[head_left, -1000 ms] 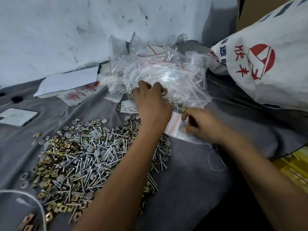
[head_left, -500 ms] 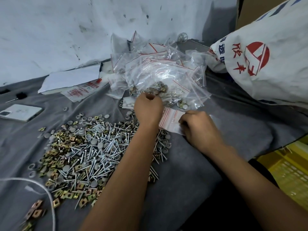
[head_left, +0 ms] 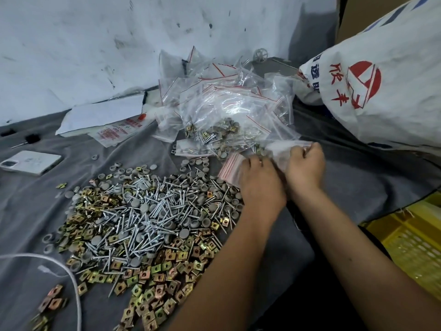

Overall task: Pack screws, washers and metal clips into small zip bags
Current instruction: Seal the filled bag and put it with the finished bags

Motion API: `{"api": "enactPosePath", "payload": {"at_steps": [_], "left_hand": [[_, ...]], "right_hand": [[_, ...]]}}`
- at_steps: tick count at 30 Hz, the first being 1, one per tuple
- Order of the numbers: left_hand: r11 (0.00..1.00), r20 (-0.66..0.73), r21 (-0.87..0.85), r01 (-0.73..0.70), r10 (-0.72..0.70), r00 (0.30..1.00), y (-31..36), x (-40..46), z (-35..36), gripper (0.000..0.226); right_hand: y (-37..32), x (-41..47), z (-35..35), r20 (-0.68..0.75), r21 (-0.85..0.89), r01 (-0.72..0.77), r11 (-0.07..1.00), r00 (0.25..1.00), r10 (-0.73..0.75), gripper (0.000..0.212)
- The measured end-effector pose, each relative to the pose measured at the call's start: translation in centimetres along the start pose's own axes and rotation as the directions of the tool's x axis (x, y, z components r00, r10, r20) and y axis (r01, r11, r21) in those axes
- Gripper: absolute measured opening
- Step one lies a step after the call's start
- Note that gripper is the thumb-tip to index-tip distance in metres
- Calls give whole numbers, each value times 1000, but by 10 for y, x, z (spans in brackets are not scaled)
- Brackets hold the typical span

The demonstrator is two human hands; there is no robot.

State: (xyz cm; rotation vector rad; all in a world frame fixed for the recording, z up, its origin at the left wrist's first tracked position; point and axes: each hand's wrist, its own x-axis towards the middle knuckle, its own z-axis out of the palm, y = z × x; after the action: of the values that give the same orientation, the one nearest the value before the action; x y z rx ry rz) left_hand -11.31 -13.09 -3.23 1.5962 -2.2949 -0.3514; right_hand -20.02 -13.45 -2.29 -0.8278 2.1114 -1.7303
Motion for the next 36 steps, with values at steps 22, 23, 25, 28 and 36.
{"api": "enactPosePath", "payload": {"at_steps": [22,23,25,28,36], "left_hand": [[45,244,-956,291,-428,870,-17,18,-69,38],[-8,297,-946,323,-415,860,-18,20,-66,31],[49,289,-933,356,-488,824,-22,24,-60,17],[112,262,-914,390,-570,779,-34,31,-50,21],[923,-300,-273,273,-351,887,-48,21,-43,15]], "right_hand": [[-13,-8,-5,129,-106,884,455,466,-876,18],[-11,-9,-2,188,-90,874,477,485,-854,21],[-3,-7,2,273,-13,760,649,627,-729,25],[9,-5,-1,385,116,552,826,741,-550,23],[-3,5,-17,-228,352,157,923,971,-79,20]]}}
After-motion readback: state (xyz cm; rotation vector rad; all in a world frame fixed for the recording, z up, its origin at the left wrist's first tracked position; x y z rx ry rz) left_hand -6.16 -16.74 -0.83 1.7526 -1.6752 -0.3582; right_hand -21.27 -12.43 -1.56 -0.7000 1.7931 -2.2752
